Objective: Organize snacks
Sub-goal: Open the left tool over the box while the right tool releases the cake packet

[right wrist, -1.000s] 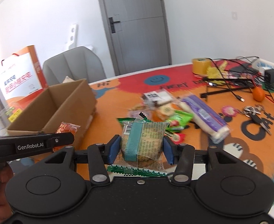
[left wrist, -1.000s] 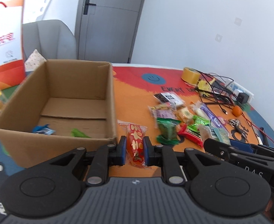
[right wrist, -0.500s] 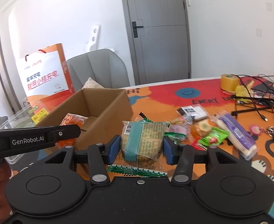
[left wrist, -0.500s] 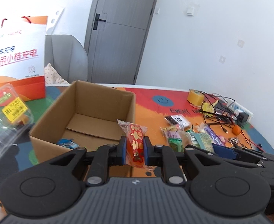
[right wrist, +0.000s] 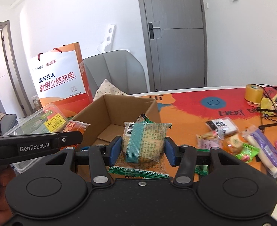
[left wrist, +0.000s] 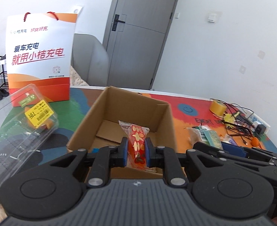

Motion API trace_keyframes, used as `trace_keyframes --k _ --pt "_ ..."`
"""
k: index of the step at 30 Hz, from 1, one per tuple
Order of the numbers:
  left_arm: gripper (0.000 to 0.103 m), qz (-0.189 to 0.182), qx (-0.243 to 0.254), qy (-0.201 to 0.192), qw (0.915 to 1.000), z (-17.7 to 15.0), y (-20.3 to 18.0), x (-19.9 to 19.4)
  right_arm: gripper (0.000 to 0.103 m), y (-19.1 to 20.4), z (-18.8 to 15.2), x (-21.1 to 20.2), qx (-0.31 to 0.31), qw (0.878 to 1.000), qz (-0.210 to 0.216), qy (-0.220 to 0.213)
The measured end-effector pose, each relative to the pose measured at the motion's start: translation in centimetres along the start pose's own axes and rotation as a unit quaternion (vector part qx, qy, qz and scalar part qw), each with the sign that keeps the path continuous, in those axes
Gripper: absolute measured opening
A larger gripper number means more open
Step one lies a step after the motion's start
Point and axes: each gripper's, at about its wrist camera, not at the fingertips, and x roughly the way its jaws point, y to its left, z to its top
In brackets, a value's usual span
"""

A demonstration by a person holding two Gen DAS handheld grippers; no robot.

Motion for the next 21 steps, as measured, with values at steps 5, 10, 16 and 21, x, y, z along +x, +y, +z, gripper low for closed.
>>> trace_keyframes --k 5,10,16,21 --pt "0.017 0.007 -0.010 0.006 0.9999 0.7 1.3 1.3 0.049 0.8 0.8 1.4 -0.001 1.000 0.007 0.000" --pt "0.019 0.007 -0.018 0.020 0.9996 1.2 2.0 2.7 0.049 1.2 1.4 2.6 -0.001 1.000 0.013 0.001" --pt "0.021 0.012 -0.024 0.018 0.9995 1.9 2.5 2.9 0.049 1.2 1.9 4.1 0.007 1.000 0.019 0.011" --pt "0.021 0.019 -0.030 0.015 0.9992 2.2 3.0 2.7 0.053 1.3 2.2 5.2 0.018 0.999 0.027 0.018"
